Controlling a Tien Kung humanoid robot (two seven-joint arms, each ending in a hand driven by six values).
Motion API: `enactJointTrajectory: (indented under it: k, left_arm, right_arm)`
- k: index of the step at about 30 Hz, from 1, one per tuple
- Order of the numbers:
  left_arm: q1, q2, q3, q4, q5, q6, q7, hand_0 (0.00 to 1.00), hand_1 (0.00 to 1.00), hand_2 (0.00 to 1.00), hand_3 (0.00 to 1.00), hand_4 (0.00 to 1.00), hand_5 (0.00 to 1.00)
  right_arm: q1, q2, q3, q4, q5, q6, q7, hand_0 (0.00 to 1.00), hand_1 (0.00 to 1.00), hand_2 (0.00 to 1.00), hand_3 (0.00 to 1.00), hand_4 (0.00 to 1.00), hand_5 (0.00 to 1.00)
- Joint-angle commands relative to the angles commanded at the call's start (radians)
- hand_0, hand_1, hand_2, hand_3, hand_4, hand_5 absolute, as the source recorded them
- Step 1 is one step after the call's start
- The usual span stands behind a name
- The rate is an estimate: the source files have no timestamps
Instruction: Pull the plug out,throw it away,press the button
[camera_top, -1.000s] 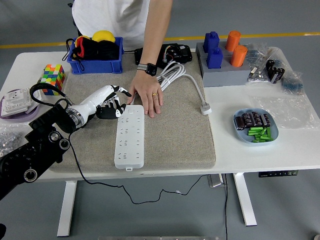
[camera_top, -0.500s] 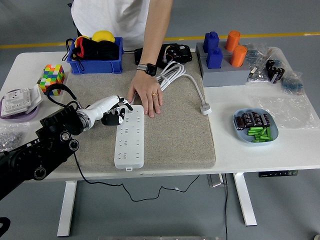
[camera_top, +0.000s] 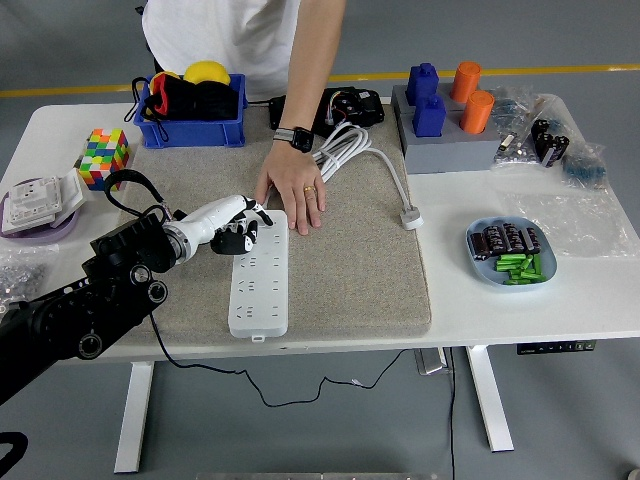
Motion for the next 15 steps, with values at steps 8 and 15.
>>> enactJointTrajectory:
  k: [8,15]
  left_arm:
    - [-0.013,-0.009,0.007,0.036,0.015,0.003,0.009,0.021,0.027,0.123,0.671,0.051,0.002]
    - [-0.014,-0.012,0.018,0.059,0.032,-0.001,0.012,0.020,0.027,0.122,0.669,0.051,0.002]
  right_arm:
    - [0.000,0.001,0.004,0.000,-0.002,0.000,0.000,0.726,0.679,0.658,0.647,0.746,0.607]
    - [-0.001,0.002,0.005,0.001,-0.003,0.000,0.000,0.726,0.679,0.658,0.647,0.746,0.607]
